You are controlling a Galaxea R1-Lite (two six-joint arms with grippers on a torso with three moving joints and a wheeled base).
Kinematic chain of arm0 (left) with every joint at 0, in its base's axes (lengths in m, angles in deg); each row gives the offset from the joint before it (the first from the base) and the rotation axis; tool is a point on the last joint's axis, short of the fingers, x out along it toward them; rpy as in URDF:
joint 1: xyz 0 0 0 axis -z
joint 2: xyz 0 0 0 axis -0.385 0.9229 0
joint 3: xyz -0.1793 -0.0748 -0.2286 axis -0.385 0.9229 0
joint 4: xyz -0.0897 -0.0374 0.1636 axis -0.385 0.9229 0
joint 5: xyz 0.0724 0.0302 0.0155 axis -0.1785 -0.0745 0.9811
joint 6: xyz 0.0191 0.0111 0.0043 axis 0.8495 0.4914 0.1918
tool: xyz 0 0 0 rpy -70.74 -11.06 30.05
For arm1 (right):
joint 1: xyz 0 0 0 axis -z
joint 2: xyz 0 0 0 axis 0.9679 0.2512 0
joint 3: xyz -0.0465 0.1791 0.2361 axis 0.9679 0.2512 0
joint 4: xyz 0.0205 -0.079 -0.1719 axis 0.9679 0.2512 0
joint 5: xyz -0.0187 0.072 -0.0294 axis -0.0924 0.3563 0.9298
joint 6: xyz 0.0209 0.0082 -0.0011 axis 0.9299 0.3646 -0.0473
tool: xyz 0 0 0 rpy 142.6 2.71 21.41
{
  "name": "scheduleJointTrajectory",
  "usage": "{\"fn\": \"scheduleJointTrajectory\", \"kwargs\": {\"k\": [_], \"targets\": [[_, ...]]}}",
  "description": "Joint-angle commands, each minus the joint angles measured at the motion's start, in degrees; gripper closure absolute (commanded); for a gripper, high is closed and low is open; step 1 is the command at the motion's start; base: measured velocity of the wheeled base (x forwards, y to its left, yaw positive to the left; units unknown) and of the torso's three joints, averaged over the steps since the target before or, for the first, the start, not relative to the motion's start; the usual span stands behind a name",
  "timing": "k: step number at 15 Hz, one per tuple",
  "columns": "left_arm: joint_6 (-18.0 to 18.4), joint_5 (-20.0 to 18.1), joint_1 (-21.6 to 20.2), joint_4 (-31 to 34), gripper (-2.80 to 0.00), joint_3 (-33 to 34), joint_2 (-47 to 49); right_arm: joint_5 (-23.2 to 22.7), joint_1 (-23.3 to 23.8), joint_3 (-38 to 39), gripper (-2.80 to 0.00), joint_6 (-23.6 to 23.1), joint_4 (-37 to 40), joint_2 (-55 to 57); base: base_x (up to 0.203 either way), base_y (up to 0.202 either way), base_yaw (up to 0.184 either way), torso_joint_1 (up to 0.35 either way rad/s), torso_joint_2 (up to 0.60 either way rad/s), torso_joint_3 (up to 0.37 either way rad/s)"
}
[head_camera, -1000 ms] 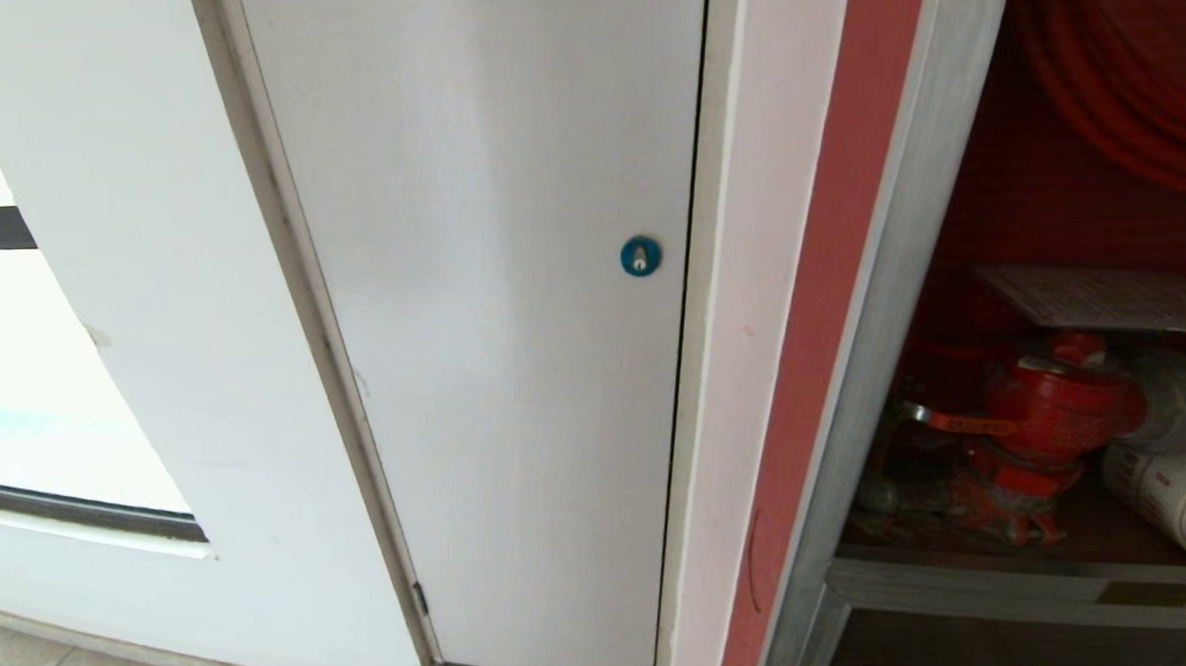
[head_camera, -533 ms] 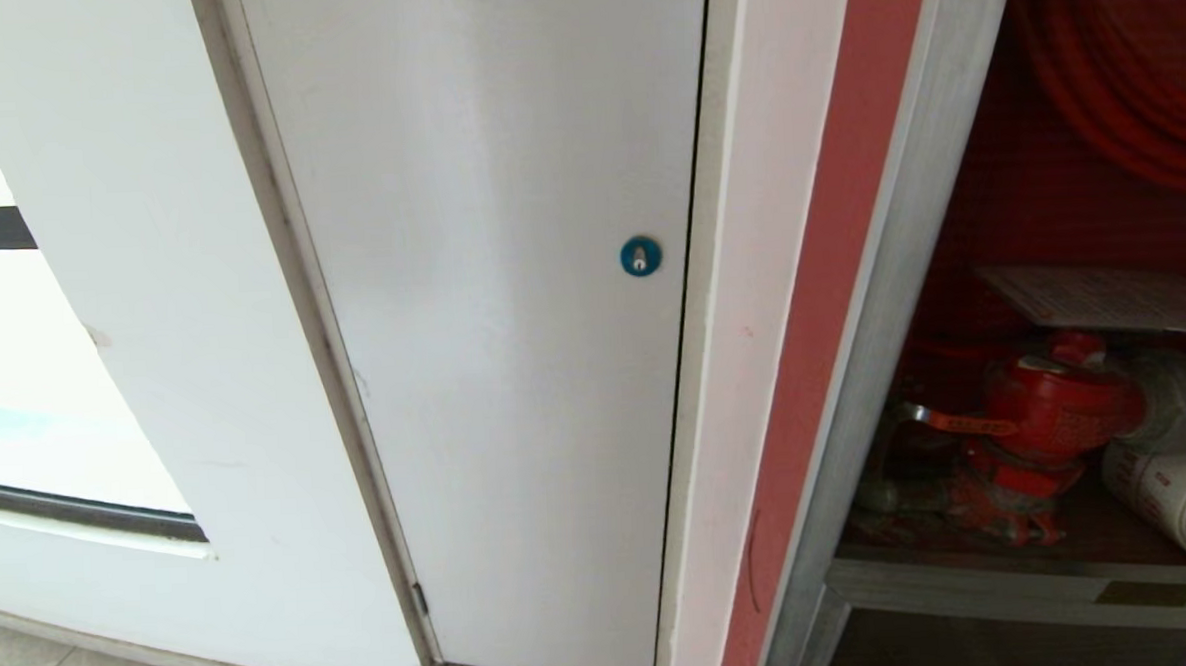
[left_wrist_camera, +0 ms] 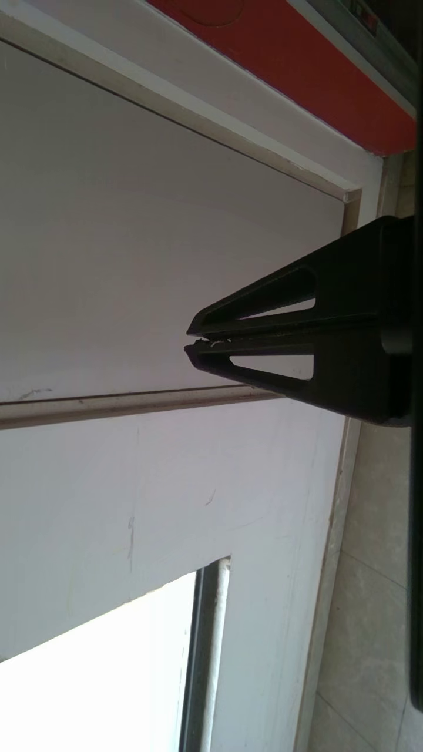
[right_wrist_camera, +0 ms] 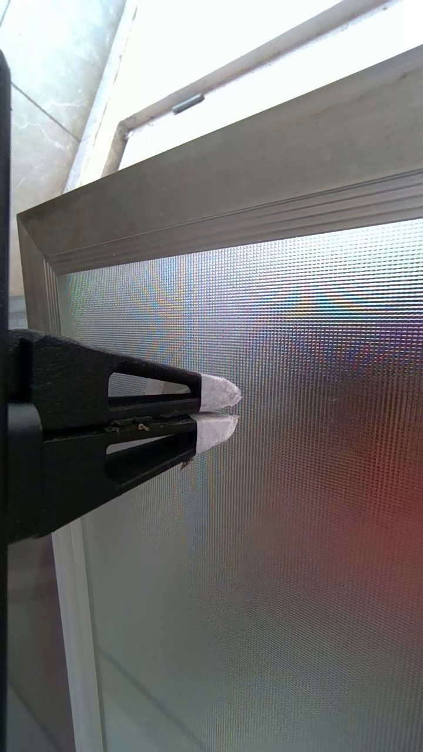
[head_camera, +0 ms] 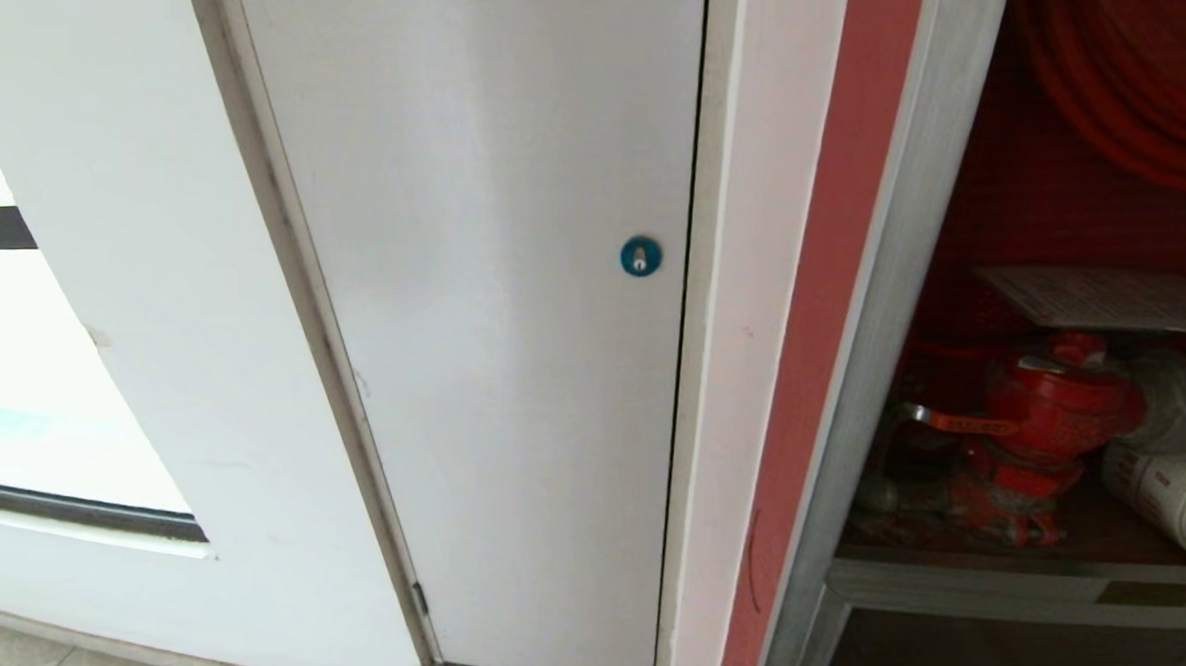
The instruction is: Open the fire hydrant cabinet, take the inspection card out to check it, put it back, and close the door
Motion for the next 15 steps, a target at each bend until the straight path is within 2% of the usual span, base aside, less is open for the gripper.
{"fn": "scheduleJointTrajectory", "kwargs": {"k": [1,4,15], "targets": [[0.02,-0.02,0.0,-0.03,0.0,0.35,0.11,-0.03,-0.02,0.01,0.0,-0.05,0.02,-0.01,0.0,0.0,0.0,0.0,0.0,0.0],[0.02,-0.02,0.0,-0.03,0.0,0.35,0.11,-0.03,-0.02,0.01,0.0,-0.05,0.02,-0.01,-0.075,0.0,0.001,0.012,0.0,0.002],[0.02,0.06,0.0,-0.03,0.0,0.35,0.11,-0.03,-0.02,0.01,0.0,-0.05,0.02,-0.01,-0.196,0.0,0.001,-0.001,0.0,0.001]]}}
